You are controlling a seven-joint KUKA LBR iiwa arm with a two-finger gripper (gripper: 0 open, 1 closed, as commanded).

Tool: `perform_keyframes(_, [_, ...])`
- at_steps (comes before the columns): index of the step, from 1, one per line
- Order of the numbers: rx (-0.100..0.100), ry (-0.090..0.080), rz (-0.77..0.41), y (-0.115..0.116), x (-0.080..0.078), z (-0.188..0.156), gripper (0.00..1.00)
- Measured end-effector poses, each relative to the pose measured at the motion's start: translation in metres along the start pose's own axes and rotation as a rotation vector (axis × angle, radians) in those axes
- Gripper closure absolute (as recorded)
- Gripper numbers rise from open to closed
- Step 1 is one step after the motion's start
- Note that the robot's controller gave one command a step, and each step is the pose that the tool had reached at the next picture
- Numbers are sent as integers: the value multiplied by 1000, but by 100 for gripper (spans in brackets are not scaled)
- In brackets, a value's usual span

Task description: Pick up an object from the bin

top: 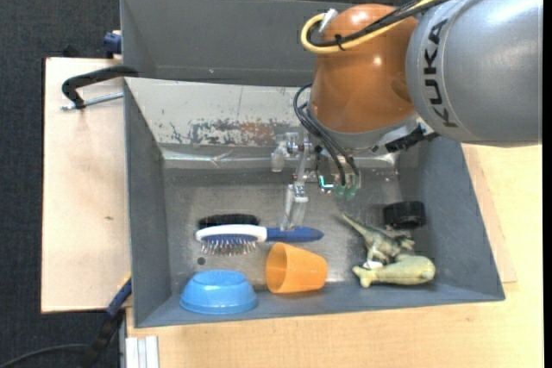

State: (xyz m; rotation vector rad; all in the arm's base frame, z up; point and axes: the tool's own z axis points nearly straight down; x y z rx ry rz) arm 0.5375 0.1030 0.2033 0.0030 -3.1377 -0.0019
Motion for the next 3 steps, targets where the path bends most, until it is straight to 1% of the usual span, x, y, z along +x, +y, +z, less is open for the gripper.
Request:
perform_keyframes(1, [0, 4, 1, 19, 21, 134, 0])
perform_keyframes(2, [-1, -4, 4, 18, 19, 130, 100])
perform_keyframes(3, [-2, -14, -144, 48, 44, -52, 100])
